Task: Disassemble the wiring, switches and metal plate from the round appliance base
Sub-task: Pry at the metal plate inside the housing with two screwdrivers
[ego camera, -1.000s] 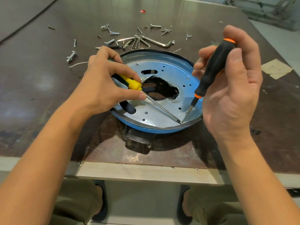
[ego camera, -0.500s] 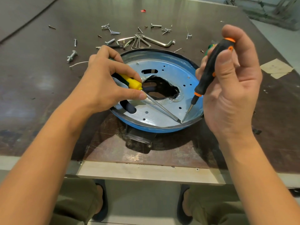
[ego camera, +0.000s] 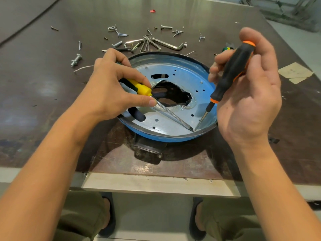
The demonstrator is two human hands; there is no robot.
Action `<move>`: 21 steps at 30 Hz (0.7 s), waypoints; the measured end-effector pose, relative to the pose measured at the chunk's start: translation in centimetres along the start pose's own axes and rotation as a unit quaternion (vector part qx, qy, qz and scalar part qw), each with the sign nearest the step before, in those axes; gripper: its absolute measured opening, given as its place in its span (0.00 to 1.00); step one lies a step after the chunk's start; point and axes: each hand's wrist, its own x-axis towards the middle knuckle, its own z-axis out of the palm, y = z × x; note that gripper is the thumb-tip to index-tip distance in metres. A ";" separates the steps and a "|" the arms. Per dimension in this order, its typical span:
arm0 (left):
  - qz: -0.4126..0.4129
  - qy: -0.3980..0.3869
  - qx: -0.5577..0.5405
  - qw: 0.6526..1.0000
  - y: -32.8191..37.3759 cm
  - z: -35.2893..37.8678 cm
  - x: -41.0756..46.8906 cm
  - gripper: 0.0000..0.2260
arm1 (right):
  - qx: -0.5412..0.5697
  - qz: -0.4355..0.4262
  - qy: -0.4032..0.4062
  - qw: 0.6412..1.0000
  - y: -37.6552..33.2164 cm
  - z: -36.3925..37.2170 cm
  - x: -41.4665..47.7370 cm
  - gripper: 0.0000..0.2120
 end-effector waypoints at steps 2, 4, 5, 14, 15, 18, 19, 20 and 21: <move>0.000 -0.004 0.000 1.000 0.0 0.0 0.0 0.17 | -0.003 -0.004 -0.003 1.000 0.0 0.3 0.0 0.12; 0.000 -0.006 0.001 1.000 0.0 0.0 0.0 0.17 | -0.033 -0.018 -0.015 0.999 0.1 0.5 0.0 0.09; 0.000 -0.006 0.001 1.000 0.0 0.0 0.0 0.17 | -0.046 -0.025 -0.020 0.998 0.1 0.4 0.0 0.10; 0.002 -0.001 0.003 1.000 0.0 0.0 -0.1 0.16 | -0.043 -0.011 -0.022 0.999 0.0 0.5 0.0 0.11; 0.001 -0.001 0.003 1.000 0.0 0.0 -0.1 0.16 | -0.053 -0.018 -0.020 0.998 0.0 0.6 0.0 0.13; 0.003 0.000 0.005 1.000 -0.1 0.0 0.0 0.17 | -0.063 -0.020 -0.022 0.998 0.2 0.3 0.1 0.15; 0.003 0.002 0.005 1.000 -0.1 0.0 0.0 0.17 | -0.057 -0.015 -0.023 0.998 0.2 0.2 0.0 0.15; 0.003 0.004 0.006 1.000 -0.1 0.1 0.0 0.17 | -0.049 -0.008 -0.023 0.998 0.2 0.1 0.0 0.14; 0.002 0.005 0.005 1.000 -0.1 0.1 0.0 0.17 | -0.040 -0.002 -0.021 0.999 0.1 0.0 0.0 0.14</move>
